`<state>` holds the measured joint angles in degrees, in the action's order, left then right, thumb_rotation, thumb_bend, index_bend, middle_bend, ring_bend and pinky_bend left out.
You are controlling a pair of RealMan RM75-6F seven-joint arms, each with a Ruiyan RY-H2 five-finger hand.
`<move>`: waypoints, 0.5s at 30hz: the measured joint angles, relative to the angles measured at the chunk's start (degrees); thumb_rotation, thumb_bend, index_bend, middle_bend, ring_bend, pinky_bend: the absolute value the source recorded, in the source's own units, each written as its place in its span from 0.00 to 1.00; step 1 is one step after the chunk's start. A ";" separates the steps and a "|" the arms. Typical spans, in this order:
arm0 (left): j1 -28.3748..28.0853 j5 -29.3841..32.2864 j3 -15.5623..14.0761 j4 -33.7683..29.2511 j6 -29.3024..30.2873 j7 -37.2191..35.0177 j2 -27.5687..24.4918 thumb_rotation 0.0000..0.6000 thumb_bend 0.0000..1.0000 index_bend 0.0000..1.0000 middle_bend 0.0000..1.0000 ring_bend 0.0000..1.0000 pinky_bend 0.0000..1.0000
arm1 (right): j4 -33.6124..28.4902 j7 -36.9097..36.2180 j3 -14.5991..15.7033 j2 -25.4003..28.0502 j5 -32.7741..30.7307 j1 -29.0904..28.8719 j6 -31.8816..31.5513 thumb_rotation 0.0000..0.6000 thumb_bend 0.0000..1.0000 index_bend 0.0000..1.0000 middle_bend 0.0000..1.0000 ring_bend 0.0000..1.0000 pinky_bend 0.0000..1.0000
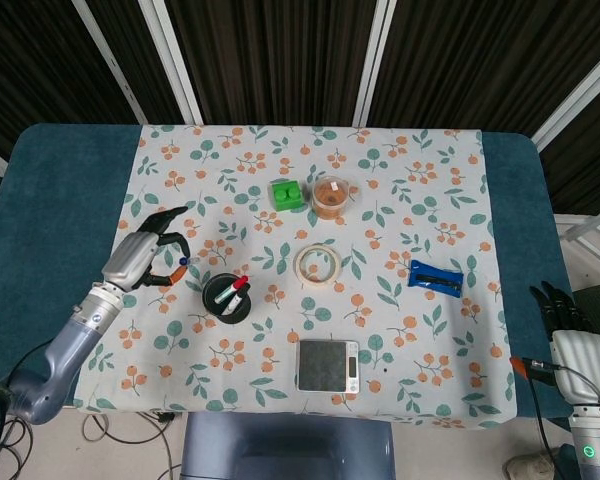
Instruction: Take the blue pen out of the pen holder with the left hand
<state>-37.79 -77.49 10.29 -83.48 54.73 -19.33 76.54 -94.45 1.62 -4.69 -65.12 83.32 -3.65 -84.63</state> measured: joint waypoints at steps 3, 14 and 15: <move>-0.27 -0.45 -0.28 0.83 -0.09 -0.39 1.14 1.00 0.38 0.56 0.04 0.00 0.00 | 0.00 -0.10 0.01 0.06 0.00 -0.02 0.06 1.00 0.13 0.08 0.00 0.04 0.17; -0.10 -1.21 -1.79 3.79 -0.67 -4.09 3.61 1.00 0.38 0.54 0.04 0.00 0.00 | -0.05 -0.09 -0.01 0.07 0.07 -0.04 0.04 1.00 0.13 0.08 0.00 0.04 0.17; -0.09 -1.37 -2.07 4.09 -0.83 -4.17 3.67 1.00 0.38 0.54 0.04 0.00 0.00 | -0.04 -0.08 0.00 0.06 0.06 -0.04 0.06 1.00 0.13 0.08 0.00 0.04 0.17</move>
<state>-37.88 -78.87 8.23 -79.39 53.91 -23.51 80.22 -94.49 1.54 -4.69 -65.06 83.38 -3.69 -84.57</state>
